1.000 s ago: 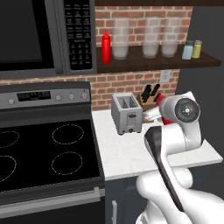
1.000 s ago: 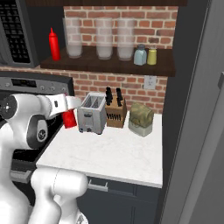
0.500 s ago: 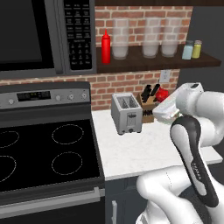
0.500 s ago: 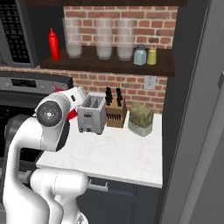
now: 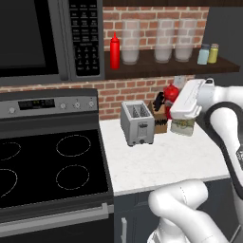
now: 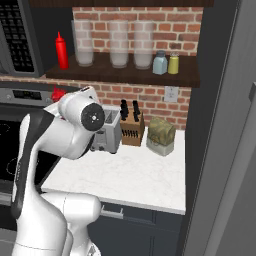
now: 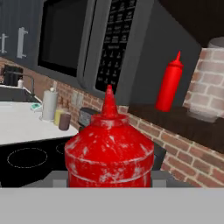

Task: Put the shaker and condiment bottle from the counter next to their counterparts in the cabinet.

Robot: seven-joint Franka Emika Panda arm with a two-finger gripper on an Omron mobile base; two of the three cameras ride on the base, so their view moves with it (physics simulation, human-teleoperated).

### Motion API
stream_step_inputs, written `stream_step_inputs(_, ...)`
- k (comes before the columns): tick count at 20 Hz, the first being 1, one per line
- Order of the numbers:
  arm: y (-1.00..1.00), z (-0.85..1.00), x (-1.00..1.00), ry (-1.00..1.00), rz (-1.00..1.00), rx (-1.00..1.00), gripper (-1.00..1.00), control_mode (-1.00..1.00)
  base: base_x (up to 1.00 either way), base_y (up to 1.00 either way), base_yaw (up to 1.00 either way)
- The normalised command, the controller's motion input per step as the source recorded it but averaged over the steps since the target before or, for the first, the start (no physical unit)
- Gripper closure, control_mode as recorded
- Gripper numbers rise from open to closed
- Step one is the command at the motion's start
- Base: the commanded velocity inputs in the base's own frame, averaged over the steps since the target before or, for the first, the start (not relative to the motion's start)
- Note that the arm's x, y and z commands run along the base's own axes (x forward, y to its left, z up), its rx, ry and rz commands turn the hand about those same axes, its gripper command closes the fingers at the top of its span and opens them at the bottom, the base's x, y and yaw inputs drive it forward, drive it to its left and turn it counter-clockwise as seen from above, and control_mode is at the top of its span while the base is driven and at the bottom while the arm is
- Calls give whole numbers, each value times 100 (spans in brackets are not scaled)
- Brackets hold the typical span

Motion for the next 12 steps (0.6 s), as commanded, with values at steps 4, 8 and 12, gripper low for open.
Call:
stream_step_inputs(4,20,48,0,15,19,16,100,-100,0,0,0)
stream_step_inputs(8,7,58,0,16,11,15,100,-100,0,0,0)
stream_step_inputs(12,0,66,0,17,6,18,100,-100,0,0,0)
